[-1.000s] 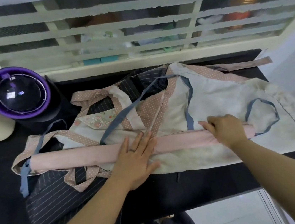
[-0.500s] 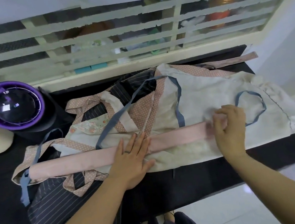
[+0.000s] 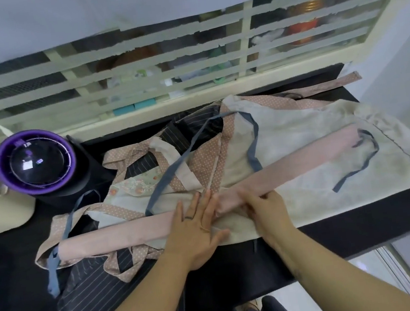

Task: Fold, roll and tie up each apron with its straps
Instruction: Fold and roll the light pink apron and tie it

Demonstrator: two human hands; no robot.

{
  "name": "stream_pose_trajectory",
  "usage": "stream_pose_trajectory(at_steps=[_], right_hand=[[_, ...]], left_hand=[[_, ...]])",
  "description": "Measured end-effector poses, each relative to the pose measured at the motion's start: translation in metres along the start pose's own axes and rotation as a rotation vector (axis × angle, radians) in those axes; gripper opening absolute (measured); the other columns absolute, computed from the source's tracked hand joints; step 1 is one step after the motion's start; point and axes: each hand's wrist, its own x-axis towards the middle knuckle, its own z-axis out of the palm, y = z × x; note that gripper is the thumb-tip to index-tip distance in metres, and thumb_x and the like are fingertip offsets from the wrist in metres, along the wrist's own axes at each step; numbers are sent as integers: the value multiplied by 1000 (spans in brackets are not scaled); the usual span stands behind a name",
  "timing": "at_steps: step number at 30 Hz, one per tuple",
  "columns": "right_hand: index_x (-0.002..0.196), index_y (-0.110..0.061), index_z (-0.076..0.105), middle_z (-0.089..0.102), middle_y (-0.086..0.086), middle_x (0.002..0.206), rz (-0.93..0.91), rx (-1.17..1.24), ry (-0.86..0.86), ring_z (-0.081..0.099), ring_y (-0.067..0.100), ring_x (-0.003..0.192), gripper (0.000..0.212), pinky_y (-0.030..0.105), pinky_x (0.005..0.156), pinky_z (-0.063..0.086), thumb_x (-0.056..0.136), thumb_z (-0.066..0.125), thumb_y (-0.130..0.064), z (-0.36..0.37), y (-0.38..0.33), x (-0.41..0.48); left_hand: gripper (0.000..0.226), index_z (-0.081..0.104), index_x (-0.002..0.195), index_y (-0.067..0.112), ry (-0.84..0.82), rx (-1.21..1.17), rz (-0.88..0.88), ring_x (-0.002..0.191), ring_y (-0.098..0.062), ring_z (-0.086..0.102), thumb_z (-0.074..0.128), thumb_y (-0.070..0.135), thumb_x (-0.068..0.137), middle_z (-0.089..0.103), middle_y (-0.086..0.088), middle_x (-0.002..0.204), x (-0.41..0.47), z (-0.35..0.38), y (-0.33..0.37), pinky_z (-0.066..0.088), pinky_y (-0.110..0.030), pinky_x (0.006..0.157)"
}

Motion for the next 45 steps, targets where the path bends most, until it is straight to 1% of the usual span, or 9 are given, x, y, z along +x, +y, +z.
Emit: stream_pose_trajectory(at_steps=[7, 11, 14, 19, 24, 27, 31, 41, 45], right_hand=[[73, -5, 64, 64, 10, 68, -339, -427, 18, 60, 17, 63, 27, 28, 62, 45, 96, 54, -14, 47, 15, -9], [114, 6, 61, 62, 22, 111, -609, -743, -143, 59, 35, 99, 29, 33, 85, 46, 96, 42, -5, 71, 31, -10], [116, 6, 63, 66, 22, 102, -757, -939, -252, 64, 35, 88, 38, 30, 74, 51, 79, 52, -1, 77, 34, -3], [89, 2, 66, 69, 12, 72, -984, -1385, -344, 69, 25, 63, 70, 25, 54, 54, 24, 92, -3, 86, 43, 2], [145, -15, 30, 63, 21, 121, -1141, -1614, -550, 62, 36, 111, 101, 48, 87, 53, 61, 84, -9, 91, 48, 4], [143, -17, 34, 59, 24, 126, -1152, -1677, -613, 59, 39, 114, 99, 54, 87, 51, 59, 83, -1, 86, 43, 8], [142, -17, 35, 56, 25, 130, -1166, -1729, -651, 56, 40, 119, 102, 59, 89, 47, 54, 81, 7, 82, 44, 10], [152, -30, 11, 49, 22, 139, -1306, -1731, -760, 51, 40, 125, 118, 62, 94, 41, 61, 75, 8, 74, 44, 17], [153, -32, 7, 45, 18, 144, -1256, -1781, -827, 46, 37, 130, 84, 61, 99, 38, 80, 45, -12, 71, 41, 20]], left_hand=[[78, -34, 136, 24, -22, 114, 13, 137, -17, -35, -17, 61, 70, -39, 4, 148, 3, 0, 2, -17, -48, 115], [82, -11, 146, 6, 32, 160, -29, 145, -33, -13, 0, 51, 79, -9, -17, 156, -7, -1, 4, 6, -61, 115], [67, 39, 140, 11, 189, -4, -81, 132, -29, 38, 35, 50, 85, 44, -12, 139, -40, 11, -9, 23, -57, 105], [56, 42, 140, 22, 255, -80, -100, 133, -15, 34, 35, 49, 92, 46, 7, 142, -90, 30, -50, 13, -46, 113], [25, 62, 118, 27, 461, -835, -272, 115, -2, 50, 50, 18, 97, 56, 16, 123, -92, 7, -75, 36, -13, 100], [25, 63, 97, 27, 511, -1242, -530, 101, -12, 61, 52, 4, 94, 65, 3, 105, -92, -6, -97, 44, -18, 82], [33, 45, 128, 12, 575, -1844, -687, 101, -21, 64, 48, 27, 98, 63, -12, 113, -90, -18, -120, 51, -28, 81], [27, 51, 118, 2, 817, -2117, -865, 92, -20, 61, 45, -3, 92, 61, -11, 100, -100, -15, -133, 51, -31, 70], [27, 58, 109, 6, 675, -1837, -895, 93, -16, 61, 47, -10, 90, 63, -10, 102, -121, -10, -149, 51, -27, 77]])
